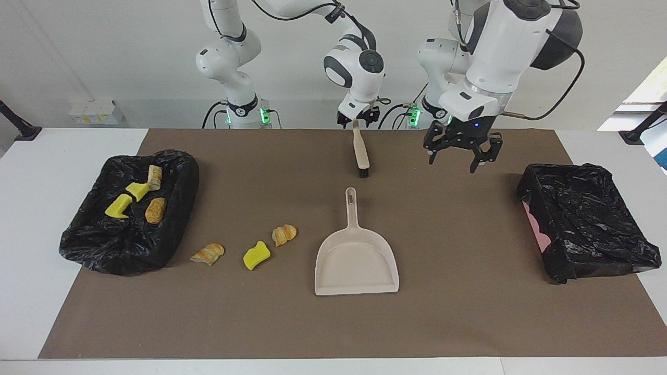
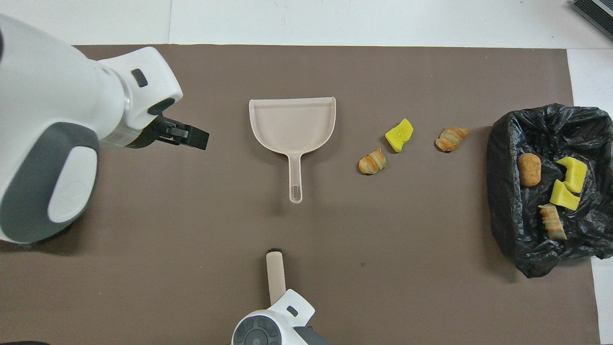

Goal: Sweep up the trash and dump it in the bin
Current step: 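Reach the left gripper to the dustpan while the right gripper approaches the pieces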

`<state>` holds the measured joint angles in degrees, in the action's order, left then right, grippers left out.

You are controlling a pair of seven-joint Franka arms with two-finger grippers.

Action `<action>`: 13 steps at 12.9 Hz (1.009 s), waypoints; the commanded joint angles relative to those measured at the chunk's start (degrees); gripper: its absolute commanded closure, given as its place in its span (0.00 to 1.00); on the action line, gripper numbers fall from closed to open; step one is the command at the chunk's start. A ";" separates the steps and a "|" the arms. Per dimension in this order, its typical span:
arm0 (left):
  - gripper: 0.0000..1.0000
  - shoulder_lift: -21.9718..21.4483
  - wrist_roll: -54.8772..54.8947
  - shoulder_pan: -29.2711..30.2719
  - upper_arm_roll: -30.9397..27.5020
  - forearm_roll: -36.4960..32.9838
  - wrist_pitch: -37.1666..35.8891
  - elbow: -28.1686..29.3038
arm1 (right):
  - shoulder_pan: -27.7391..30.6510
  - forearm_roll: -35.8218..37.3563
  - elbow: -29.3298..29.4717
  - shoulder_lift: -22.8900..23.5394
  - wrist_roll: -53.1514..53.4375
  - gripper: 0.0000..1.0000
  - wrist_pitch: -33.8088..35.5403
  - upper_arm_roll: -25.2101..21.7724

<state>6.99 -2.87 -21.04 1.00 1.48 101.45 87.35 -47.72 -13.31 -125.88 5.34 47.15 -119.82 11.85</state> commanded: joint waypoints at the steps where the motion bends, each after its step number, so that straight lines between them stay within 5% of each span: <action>1: 0.00 2.58 -4.93 -3.39 -0.82 1.76 3.56 0.81 | 0.61 -3.03 -1.65 -1.65 -0.56 0.47 -1.29 0.01; 3: 0.00 3.56 -5.75 -4.62 -0.82 2.74 5.33 2.38 | 1.22 -4.16 -1.65 -1.30 -0.56 0.87 -1.20 0.01; 4: 0.00 3.82 -5.92 -5.67 -0.91 2.74 6.29 3.17 | 1.75 -4.96 -1.56 -1.04 -0.56 1.00 -1.12 -0.07; 9: 0.00 9.70 -17.77 -12.78 -0.91 2.21 17.36 8.08 | 5.78 -4.97 -0.59 -2.87 0.93 1.00 5.80 -0.42; 13: 0.00 11.90 -24.63 -16.04 -0.91 2.21 24.66 12.22 | 16.05 -3.91 -1.03 -8.23 1.11 1.00 16.27 -0.51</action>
<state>18.83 -24.98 -34.78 1.05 3.69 123.14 96.74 -36.28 -16.86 -125.91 0.87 47.78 -106.64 11.14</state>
